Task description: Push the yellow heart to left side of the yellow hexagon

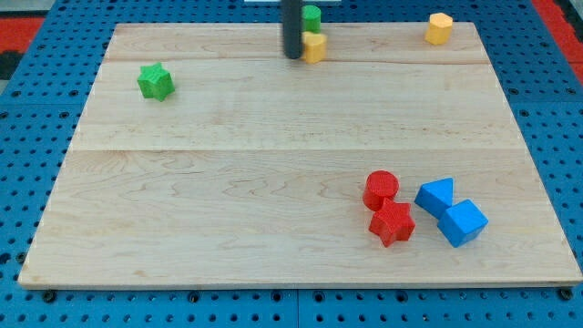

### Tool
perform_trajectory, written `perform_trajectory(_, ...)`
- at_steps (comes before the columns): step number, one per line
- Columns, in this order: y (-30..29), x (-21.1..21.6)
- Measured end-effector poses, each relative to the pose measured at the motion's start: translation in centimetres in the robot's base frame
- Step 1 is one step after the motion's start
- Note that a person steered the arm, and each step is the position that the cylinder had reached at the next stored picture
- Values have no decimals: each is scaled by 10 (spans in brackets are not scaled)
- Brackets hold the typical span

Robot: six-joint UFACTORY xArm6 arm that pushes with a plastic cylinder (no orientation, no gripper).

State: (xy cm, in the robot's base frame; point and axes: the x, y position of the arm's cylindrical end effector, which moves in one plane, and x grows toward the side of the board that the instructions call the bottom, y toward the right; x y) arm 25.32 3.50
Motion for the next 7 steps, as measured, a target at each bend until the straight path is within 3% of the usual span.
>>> perform_trajectory(2,143,1)
perform_trajectory(3,74,17)
perform_trajectory(4,46,-19)
perform_trajectory(5,124,-27)
perform_trajectory(6,108,13)
perform_trajectory(7,27,111)
